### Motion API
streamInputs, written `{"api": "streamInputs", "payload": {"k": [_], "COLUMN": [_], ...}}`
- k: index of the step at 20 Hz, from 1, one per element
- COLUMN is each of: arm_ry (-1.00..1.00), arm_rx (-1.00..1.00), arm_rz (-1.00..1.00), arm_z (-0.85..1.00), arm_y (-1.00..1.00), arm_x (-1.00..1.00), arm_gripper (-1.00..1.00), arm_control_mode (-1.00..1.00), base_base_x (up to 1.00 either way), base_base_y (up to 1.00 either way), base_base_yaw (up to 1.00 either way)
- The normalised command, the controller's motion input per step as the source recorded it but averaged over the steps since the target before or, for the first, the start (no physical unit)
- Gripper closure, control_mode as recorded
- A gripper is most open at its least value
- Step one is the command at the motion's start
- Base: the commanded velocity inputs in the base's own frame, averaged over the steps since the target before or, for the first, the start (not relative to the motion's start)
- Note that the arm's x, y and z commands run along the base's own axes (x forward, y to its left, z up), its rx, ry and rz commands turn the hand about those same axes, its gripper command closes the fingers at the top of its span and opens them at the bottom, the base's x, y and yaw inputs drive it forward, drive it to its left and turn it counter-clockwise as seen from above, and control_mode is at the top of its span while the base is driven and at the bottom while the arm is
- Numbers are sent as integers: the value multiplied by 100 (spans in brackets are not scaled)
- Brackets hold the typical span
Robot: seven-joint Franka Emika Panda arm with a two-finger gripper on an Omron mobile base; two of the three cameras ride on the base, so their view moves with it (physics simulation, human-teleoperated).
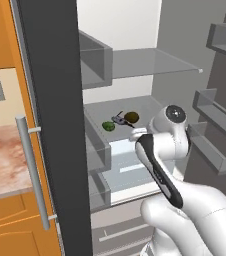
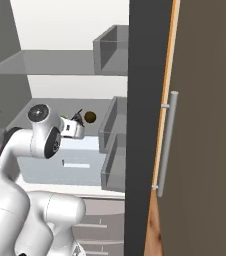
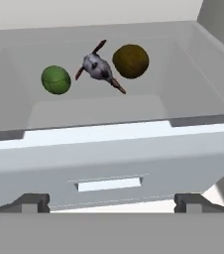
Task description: Place one avocado and one fish in each tupperware on the nearby counter, to pack two identical lunches.
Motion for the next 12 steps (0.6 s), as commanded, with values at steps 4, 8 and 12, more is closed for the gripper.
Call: {"api": "streamInputs", "payload": {"k": [4, 8, 12], "arm_ry": [9, 11, 4], "arm_rx": [0, -3, -1], "arm_rz": [20, 9, 5], "arm_z": [36, 24, 0], "arm_y": [0, 31, 54], "arm_x": [38, 45, 29], "arm_gripper": [-100, -100, -100], "arm_control_mode": [-100, -100, -100], "base_base_x": [0, 0, 0], "base_base_y": [0, 0, 0], "base_base_yaw": [0, 0, 0]}}
